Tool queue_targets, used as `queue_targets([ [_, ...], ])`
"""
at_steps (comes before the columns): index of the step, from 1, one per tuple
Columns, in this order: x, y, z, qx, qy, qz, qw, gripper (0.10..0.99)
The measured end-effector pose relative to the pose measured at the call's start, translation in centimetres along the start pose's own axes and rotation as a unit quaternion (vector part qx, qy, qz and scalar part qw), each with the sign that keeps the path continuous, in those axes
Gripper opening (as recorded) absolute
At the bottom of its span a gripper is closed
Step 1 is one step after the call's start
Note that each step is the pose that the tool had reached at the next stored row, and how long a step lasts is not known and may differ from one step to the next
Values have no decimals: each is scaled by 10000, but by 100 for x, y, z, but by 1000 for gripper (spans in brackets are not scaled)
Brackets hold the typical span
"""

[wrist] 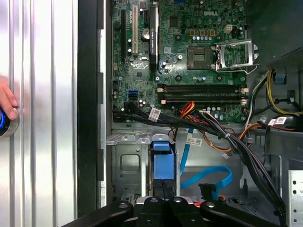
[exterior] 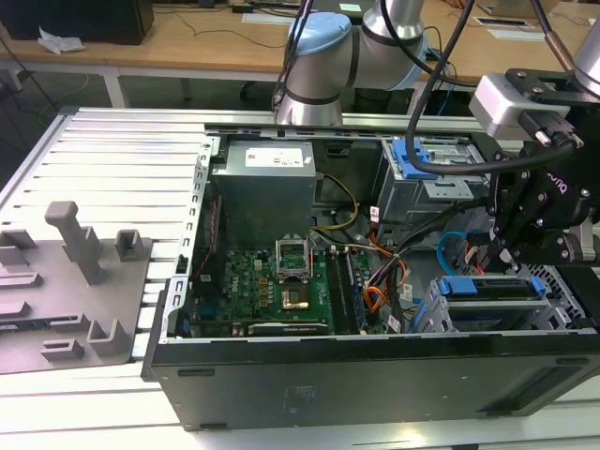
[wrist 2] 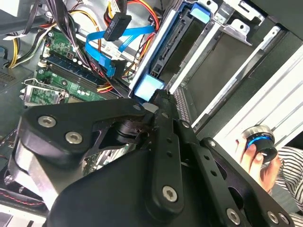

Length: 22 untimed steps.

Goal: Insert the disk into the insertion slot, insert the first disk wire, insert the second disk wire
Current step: 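Insert the first disk wire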

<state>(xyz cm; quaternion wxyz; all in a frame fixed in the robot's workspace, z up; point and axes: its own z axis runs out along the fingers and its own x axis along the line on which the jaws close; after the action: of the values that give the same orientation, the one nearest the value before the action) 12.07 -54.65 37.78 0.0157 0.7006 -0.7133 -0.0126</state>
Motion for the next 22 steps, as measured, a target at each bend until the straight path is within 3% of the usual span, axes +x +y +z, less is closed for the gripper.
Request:
queue_targets([
  [4,1,6,-155,0,0,0,10000,106],
  [15,1,7,-162,0,1,0,10000,114],
  [16,1,6,-162,0,1,0,10000,169],
  [17,1,7,-163,0,1,0,10000,294],
  [18,1,7,-163,0,1,0,10000,294],
  [19,1,7,-163,0,1,0,10000,361],
  [22,-38,7,-164,0,2,0,10000,361],
])
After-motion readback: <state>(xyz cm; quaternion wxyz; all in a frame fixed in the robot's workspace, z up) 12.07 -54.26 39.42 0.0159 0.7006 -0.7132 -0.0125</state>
